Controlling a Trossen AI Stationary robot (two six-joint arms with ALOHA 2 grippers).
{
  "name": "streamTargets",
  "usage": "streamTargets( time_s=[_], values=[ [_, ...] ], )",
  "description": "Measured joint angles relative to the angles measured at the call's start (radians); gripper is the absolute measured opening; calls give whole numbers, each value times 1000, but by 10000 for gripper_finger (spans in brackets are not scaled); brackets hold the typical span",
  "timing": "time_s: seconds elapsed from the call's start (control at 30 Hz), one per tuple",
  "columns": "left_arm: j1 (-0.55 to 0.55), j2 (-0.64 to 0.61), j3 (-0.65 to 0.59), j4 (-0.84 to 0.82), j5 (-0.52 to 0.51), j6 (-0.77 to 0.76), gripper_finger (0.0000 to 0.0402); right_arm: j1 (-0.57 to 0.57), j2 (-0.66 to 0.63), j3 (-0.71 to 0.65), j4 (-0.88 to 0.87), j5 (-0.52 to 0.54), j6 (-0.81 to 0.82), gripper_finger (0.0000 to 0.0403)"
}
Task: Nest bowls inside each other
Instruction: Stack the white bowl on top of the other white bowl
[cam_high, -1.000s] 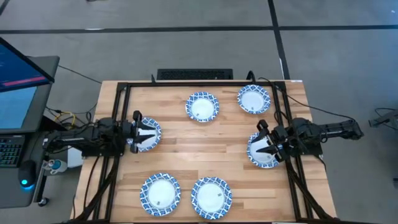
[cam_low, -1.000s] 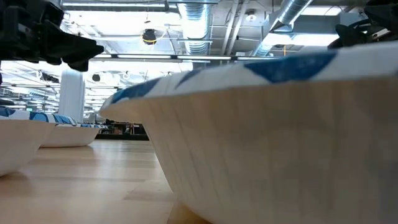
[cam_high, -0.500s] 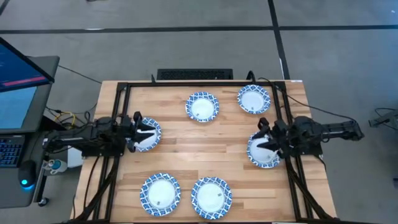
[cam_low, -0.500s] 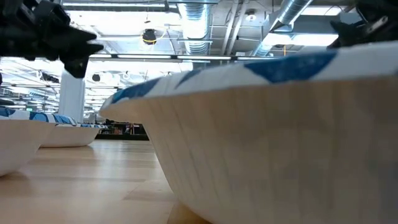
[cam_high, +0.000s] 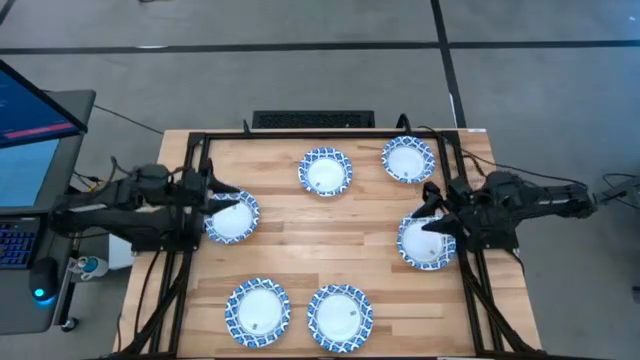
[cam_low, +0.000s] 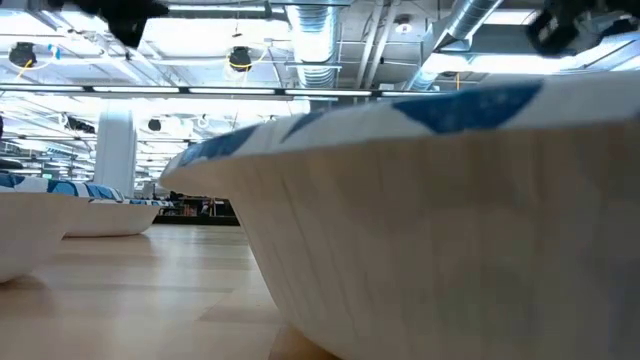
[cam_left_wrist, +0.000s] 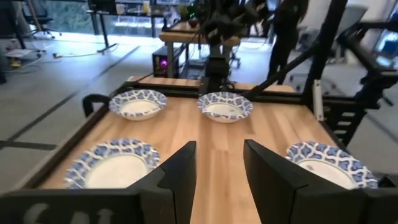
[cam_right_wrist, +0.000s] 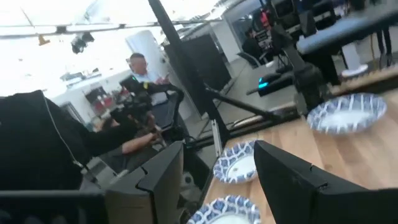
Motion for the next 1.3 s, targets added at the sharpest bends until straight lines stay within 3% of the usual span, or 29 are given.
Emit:
streamTargets(
  time_s=[0.23, 0.47, 0.7, 1.13, 1.3],
  values=[
    [0, 236, 325, -63, -98, 58, 124, 0, 206, 364, -104, -11, -230, 221],
    [0, 331, 505, -200, -158, 38, 124, 0, 278, 551, -102, -11, -201, 221],
    [0, 348, 516, -235, -155, -40, 124, 0, 271, 573, -69, -11, -116, 221],
    [1, 364, 516, -219, -155, -92, 124, 0, 270, 574, -78, -4, -162, 221],
    [1, 364, 516, -210, -163, -92, 124, -1, 296, 573, -96, 102, -202, 221]
  ],
)
